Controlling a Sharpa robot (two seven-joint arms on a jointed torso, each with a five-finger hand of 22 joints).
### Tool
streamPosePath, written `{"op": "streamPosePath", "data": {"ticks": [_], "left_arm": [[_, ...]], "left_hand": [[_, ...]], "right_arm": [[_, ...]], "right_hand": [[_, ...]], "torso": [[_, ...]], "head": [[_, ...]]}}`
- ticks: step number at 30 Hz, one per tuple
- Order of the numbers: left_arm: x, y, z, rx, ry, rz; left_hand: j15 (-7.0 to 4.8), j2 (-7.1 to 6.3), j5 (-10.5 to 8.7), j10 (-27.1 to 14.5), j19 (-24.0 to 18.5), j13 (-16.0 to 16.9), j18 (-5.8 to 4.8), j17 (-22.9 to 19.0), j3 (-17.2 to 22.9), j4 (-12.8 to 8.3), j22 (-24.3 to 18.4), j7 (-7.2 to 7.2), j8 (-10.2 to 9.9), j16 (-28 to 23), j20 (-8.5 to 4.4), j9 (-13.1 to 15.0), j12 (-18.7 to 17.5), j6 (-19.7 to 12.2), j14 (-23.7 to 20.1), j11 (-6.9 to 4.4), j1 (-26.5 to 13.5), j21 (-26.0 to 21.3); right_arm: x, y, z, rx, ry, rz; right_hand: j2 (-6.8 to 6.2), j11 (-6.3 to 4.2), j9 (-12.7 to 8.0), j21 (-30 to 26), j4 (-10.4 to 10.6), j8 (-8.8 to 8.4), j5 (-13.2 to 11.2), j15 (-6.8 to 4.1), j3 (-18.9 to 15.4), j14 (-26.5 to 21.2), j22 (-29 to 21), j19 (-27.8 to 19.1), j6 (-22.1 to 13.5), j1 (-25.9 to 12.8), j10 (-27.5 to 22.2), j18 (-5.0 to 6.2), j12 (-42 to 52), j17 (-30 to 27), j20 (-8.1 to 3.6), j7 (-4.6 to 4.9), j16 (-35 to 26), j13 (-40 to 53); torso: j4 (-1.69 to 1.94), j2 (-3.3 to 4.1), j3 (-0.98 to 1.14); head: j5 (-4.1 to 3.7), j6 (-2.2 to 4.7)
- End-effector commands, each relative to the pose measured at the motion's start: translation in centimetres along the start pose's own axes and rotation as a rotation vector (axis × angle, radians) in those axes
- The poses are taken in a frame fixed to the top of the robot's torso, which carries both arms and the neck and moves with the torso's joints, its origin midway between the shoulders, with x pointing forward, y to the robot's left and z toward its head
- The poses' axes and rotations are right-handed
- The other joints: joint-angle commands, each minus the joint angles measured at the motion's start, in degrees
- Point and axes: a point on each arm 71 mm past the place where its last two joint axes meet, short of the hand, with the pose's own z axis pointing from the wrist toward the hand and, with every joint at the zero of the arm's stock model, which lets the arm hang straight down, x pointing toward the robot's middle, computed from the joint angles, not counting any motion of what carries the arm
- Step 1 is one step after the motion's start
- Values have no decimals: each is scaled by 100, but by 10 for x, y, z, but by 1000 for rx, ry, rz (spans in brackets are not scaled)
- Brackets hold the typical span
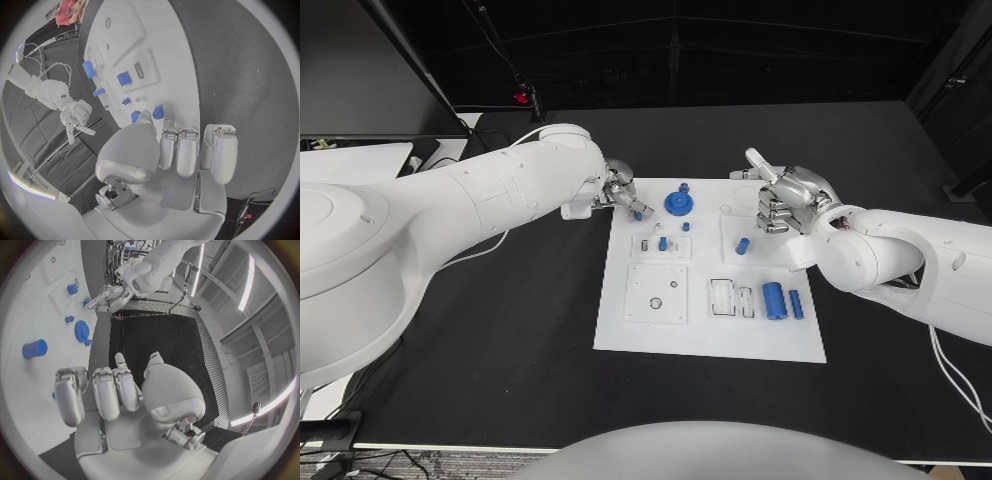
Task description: Assemble the parts on the task board
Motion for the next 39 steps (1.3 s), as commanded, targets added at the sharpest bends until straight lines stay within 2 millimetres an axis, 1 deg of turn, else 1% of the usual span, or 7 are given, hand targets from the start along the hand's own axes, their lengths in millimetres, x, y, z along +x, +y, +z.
{"op": "streamPosePath", "data": {"ticks": [1, 8, 15, 20, 24, 30, 39], "left_arm": [[-1, -1, 0, 3, 2, 3], [-1, 0, 0, 0, 1, 2], [-1, 1, 0, -1, 4, 2], [-2, 0, 0, 1, -1, 1], [-2, 0, 0, 4, -4, 1], [-2, 1, -1, 5, -10, -1], [-4, 2, -1, 18, -30, -6]], "left_hand": [[-47, 544, 30, 618, 597, 1482, -81, 1510, 31, -2, 1509, -20, -29, 5, -34, 9, -15, 36, 608, -62, 529, 18], [-43, 548, 76, 618, 597, 1482, -81, 1510, 64, -5, 1509, -18, -41, 5, -32, 12, -15, 49, 608, -57, 474, 18], [-55, 514, 668, 618, 597, 1482, -81, 1510, 438, -13, 1509, -38, -114, 5, -37, 24, -15, 40, 608, -75, 691, 18], [-56, 460, 948, 618, 597, 1482, -81, 1510, 763, -21, 1509, -31, -162, 5, -42, 43, -15, 28, 608, -72, 946, 18], [-52, 382, 1012, 618, 597, 1482, -81, 1510, 909, -28, 1509, -25, -176, 5, -40, 61, -15, 29, 608, -66, 1056, 18], [-42, 164, 1062, 618, 597, 1482, -81, 1510, 1483, -31, 1509, -6, -211, 5, -37, 108, -15, 48, 608, -49, 1408, 18], [-26, -48, 1047, 618, 597, 1482, -81, 1510, 1915, -29, 1509, 14, -229, 5, -23, 150, -15, 85, 608, -33, 1447, 18]], "right_arm": [[2, 1, 0, -4, 14, 1], [2, 1, 0, -4, 15, 1], [2, 1, 0, -4, 14, 0], [1, 1, 0, -4, 14, 0], [1, 1, 0, -4, 13, 0], [1, 1, 0, -4, 12, -1], [0, 1, 0, -3, 9, -1]], "right_hand": [[29, 37, -5, 18, -9, 34, 32, 36, -34, 585, 1510, 605, -47, 21, 596, -41, 15, 1509, 49, 292, 14, 1504], [29, 37, -5, 18, -9, 34, 32, 36, -34, 585, 1510, 605, -47, 21, 596, -41, 15, 1509, 49, 292, 14, 1504], [29, 37, -5, 18, -9, 34, 32, 36, -34, 585, 1510, 605, -47, 21, 596, -41, 15, 1509, 49, 292, 14, 1504], [29, 37, -5, 18, -9, 34, 32, 36, -34, 585, 1510, 605, -47, 21, 596, -41, 15, 1509, 49, 292, 14, 1504], [30, 37, -5, 18, -8, 35, 33, 36, -34, 585, 1510, 605, -48, 22, 596, -41, 15, 1509, 49, 292, 14, 1504], [32, 38, -5, 18, -8, 38, 35, 38, -35, 585, 1510, 605, -52, 27, 596, -41, 15, 1509, 51, 293, 14, 1504], [32, 38, -5, 18, -8, 38, 35, 38, -35, 585, 1510, 605, -52, 27, 596, -41, 15, 1509, 51, 293, 14, 1504]], "torso": [[0, 2, 2], [4, 2, 1], [7, -1, 1], [3, 0, -1], [2, 1, 0], [2, -1, -1], [5, 2, -1]], "head": [[1, -4], [-5, -10], [-3, -14], [-1, -10], [1, -12], [-4, -21], [-20, -30]]}}
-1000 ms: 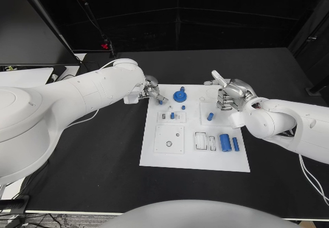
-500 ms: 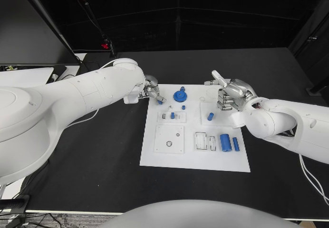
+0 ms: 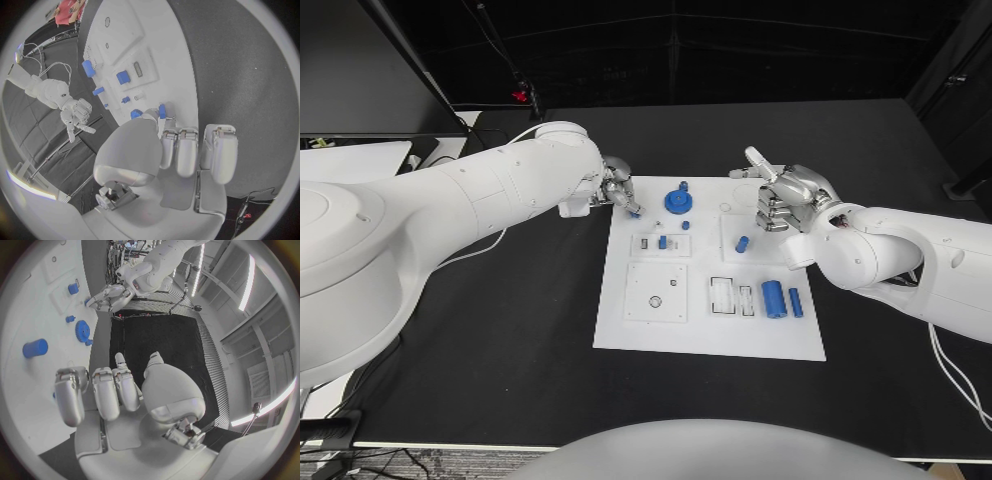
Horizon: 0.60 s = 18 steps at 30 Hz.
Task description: Assemble the parts on the task board
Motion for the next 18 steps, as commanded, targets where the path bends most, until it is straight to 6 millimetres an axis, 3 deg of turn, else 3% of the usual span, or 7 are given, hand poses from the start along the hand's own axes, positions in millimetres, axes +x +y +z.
{"op": "streamPosePath", "data": {"ticks": [1, 11, 18], "left_arm": [[-2, 0, -1, 18, -22, -1], [-6, 0, -7, 61, -76, -13], [-17, -5, -25, 67, -84, -20]], "left_hand": [[-1, 547, 10, 631, 597, 1488, -81, 1510, 105, -6, 1510, -1, -29, 5, -22, 16, -10, 65, 606, -23, 656, 18], [0, 489, -1, 631, 597, 1488, -81, 1510, 219, 0, 1510, -3, -27, 5, -19, 33, -10, 88, 606, -17, 648, 18], [1, 478, -9, 631, 597, 1488, -81, 1510, 253, 8, 1510, 1, -23, 5, -18, 40, -10, 101, 606, -15, 622, 18]], "right_arm": [[1, 1, 0, -7, 9, 0], [-2, 1, -1, -6, 2, -2], [-4, 1, -2, -4, -3, -3]], "right_hand": [[32, 38, -7, 18, -8, 38, 35, 38, -35, 585, 1510, 605, -52, 27, 596, -41, 15, 1510, 51, 292, 14, 1504], [32, 38, -7, 18, -8, 38, 35, 38, -35, 585, 1510, 605, -52, 27, 596, -41, 15, 1510, 51, 292, 14, 1504], [38, 40, -7, 18, -6, 43, 36, 39, -36, 585, 1510, 605, -57, 34, 596, -41, 15, 1510, 52, 294, 14, 1504]], "torso": [[0, 2, 0], [10, -2, 8], [13, -2, 11]], "head": [[-5, -2], [-18, -17], [-11, -15]]}}
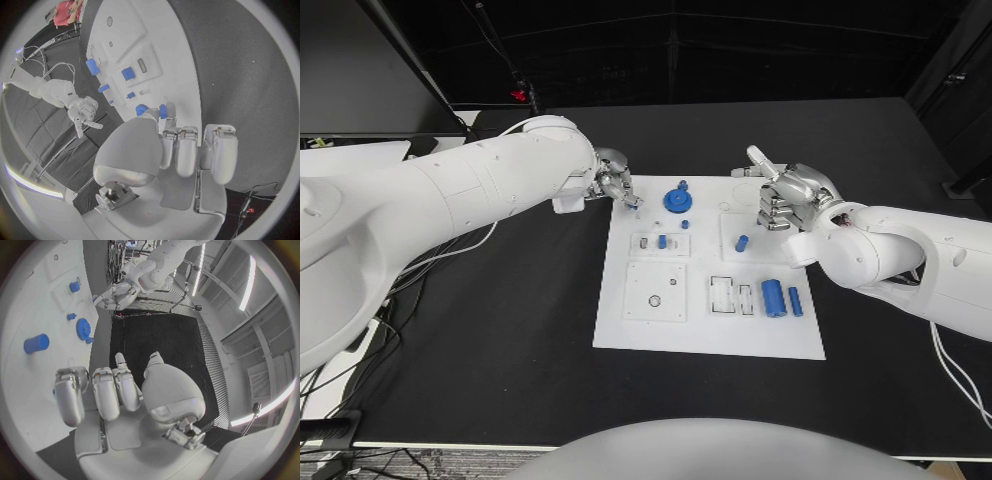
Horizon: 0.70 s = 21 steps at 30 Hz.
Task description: Assemble the parts on the task board
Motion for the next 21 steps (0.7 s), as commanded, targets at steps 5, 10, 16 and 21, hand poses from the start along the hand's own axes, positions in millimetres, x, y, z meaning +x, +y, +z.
{"op": "streamPosePath", "data": {"ticks": [5, 10, 16, 21], "left_arm": [[-9, -11, -22, -34, 21, -6], [-5, -12, -36, -80, 36, -6], [1, -8, -44, -121, 50, -21], [9, -3, -51, -149, 56, -29]], "left_hand": [[3, 507, -14, 652, 598, 1493, -81, 1510, 80, 3, 1510, -14, 10, 5, -17, 19, -38, 66, 605, -32, 523, 18], [4, 496, -34, 652, 598, 1493, -81, 1510, 104, 2, 1510, -13, 11, 5, -16, 25, -38, 72, 605, -30, 482, 18], [4, 494, -36, 652, 598, 1493, -81, 1510, 118, 0, 1510, -15, 13, 5, -16, 28, -38, 78, 605, -31, 468, 18], [4, 495, -35, 652, 598, 1493, -81, 1510, 133, -3, 1510, -18, 14, 5, -16, 30, -38, 82, 605, -33, 461, 18]], "right_arm": [[-1, 1, -2, -6, 2, -1], [-1, 2, -3, -8, 3, -1], [0, 3, -4, -16, 8, 1], [1, 3, -4, -21, 9, 1]], "right_hand": [[38, 40, -7, 18, -6, 21, 36, 39, -36, 585, 1510, 605, -39, 34, 596, -41, 15, 1506, 52, 311, 14, 1504], [38, 40, -7, 18, -6, 23, 35, 40, -37, 585, 1510, 605, -40, 36, 596, -41, 15, 1506, 53, 311, 14, 1504], [39, 41, -7, 18, -6, 24, 35, 40, -37, 585, 1510, 605, -40, 37, 596, -41, 15, 1506, 53, 312, 14, 1504], [40, 41, -7, 18, -6, 25, 36, 40, -38, 585, 1510, 605, -41, 38, 596, -41, 15, 1506, 53, 312, 14, 1504]], "torso": [[25, -13, 21], [21, -16, 22], [19, -12, 17], [23, -9, 11]], "head": [[8, -12], [29, -25], [51, -33], [59, -41]]}}
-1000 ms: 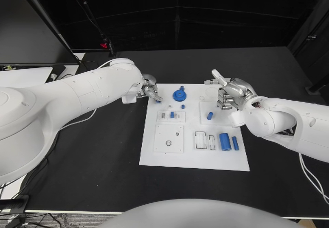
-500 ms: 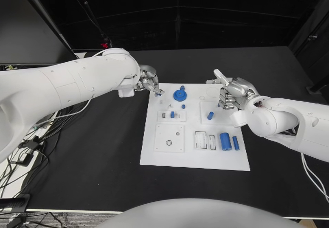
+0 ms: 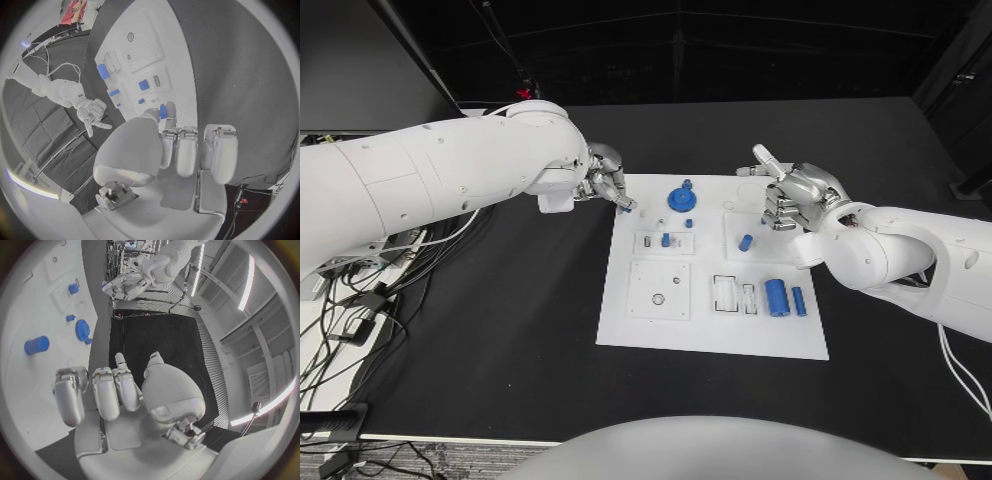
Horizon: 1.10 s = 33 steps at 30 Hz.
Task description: Assemble the parts on the task board
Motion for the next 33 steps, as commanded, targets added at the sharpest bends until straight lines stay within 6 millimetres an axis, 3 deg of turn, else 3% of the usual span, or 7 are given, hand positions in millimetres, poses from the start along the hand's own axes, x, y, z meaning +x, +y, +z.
{"op": "streamPosePath", "data": {"ticks": [1, 9, 20, 33], "left_arm": [[4, 4, -3, -68, 2, -27], [17, -1, -3, -82, 15, -26], [34, -18, 9, -106, 29, -17], [45, -26, 20, -114, 53, -10]], "left_hand": [[1, 495, -12, 651, 598, 1494, -81, 1510, 64, -13, 1510, -38, 37, 5, -16, 10, -14, 62, 608, -34, 461, 18], [-1, 494, -4, 651, 598, 1494, -81, 1510, 116, -18, 1510, -45, 35, 5, -16, 14, -14, 64, 608, -40, 454, 18], [-8, 439, -9, 651, 598, 1494, -81, 1510, 298, -25, 1510, -47, 24, 5, -21, 31, -14, 56, 608, -45, 446, 18], [-7, 396, -36, 651, 598, 1494, -81, 1510, 444, -23, 1510, -39, 12, 5, -22, 45, -14, 43, 608, -39, 412, 18]], "right_arm": [[1, 2, 0, -20, 7, 0], [1, 2, 0, -21, 6, -1], [2, 2, 1, -22, 8, 0], [3, 2, 1, -23, 12, 1]], "right_hand": [[40, 41, -8, 18, -6, 25, 36, 40, -38, 585, 1510, 605, -41, 38, 596, -41, 15, 1507, 53, 312, 14, 1504], [40, 41, -8, 18, -6, 25, 36, 40, -38, 585, 1510, 605, -41, 38, 596, -41, 15, 1507, 53, 312, 14, 1504], [42, 41, -8, 18, -6, 27, 37, 41, -38, 585, 1510, 605, -43, 40, 596, -41, 15, 1507, 54, 312, 14, 1504], [44, 42, -8, 18, -5, 28, 39, 41, -39, 585, 1510, 605, -45, 42, 596, -41, 15, 1507, 55, 313, 14, 1504]], "torso": [[4, 4, -6], [-2, 2, -13], [-18, 4, -5], [-9, 4, -5]], "head": [[-2, -8], [12, -31], [31, -46], [12, -64]]}}
